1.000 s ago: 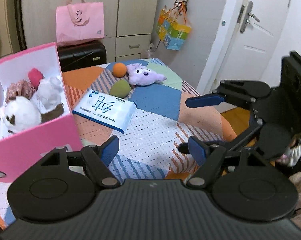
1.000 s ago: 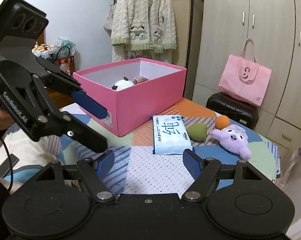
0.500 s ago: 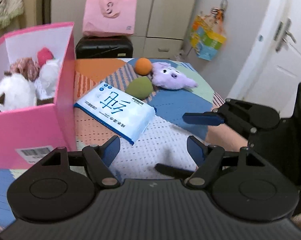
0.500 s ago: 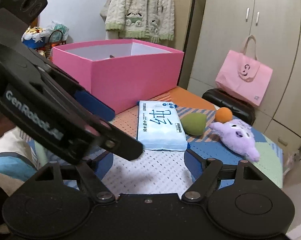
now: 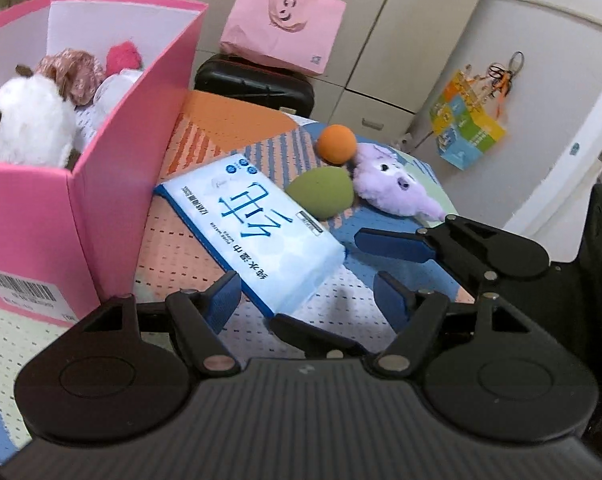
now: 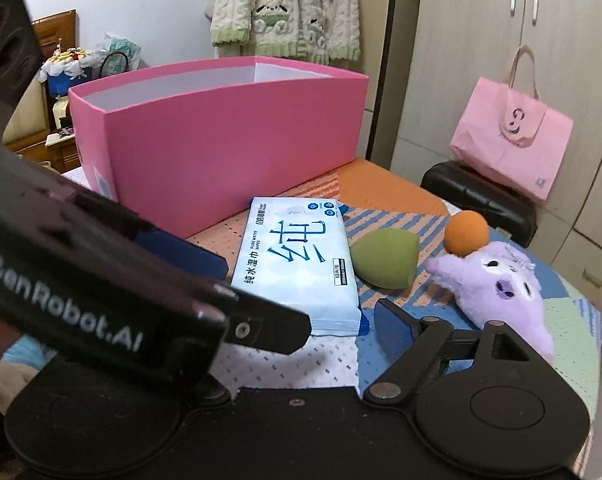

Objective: Organize soft objects
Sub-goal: 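Close the left tool on the white wet-wipes pack while the right tool approaches it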

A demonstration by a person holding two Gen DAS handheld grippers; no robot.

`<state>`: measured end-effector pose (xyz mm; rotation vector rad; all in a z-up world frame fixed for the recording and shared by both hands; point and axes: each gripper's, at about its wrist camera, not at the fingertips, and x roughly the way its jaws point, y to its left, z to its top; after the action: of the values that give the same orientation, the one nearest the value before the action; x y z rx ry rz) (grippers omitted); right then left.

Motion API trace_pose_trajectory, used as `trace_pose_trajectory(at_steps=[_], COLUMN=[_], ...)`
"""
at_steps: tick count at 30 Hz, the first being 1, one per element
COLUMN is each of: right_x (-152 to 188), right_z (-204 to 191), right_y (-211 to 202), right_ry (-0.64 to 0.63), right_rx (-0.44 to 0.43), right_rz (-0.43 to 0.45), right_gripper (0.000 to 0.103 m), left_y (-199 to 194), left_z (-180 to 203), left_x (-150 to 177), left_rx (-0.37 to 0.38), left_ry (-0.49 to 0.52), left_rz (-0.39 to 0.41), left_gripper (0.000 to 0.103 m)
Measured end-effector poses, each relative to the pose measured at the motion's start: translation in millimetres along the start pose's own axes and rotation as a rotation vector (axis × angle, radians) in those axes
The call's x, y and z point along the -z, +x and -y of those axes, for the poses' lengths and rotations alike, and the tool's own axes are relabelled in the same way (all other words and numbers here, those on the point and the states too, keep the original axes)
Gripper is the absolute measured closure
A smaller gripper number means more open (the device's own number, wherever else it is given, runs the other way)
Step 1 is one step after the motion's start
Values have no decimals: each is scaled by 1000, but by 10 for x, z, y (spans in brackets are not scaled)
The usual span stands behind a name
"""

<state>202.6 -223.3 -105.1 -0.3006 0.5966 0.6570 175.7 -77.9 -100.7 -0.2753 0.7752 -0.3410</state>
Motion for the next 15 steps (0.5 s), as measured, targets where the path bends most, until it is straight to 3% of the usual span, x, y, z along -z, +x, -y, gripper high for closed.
trace_pose_trajectory(at_steps=[8, 15], right_x=[-39, 5], right_z=[94, 48], right_y=[190, 127], right_ry=[16, 29], right_rx=[-58, -38], right_rz=[-27, -6], right_gripper=[8, 13], left_y=[91, 66], left_z=[-63, -90], left_x=[-19, -3], left_rx=[18, 55], left_ry=[-53, -56], left_rz=[1, 6], left_gripper=[31, 32])
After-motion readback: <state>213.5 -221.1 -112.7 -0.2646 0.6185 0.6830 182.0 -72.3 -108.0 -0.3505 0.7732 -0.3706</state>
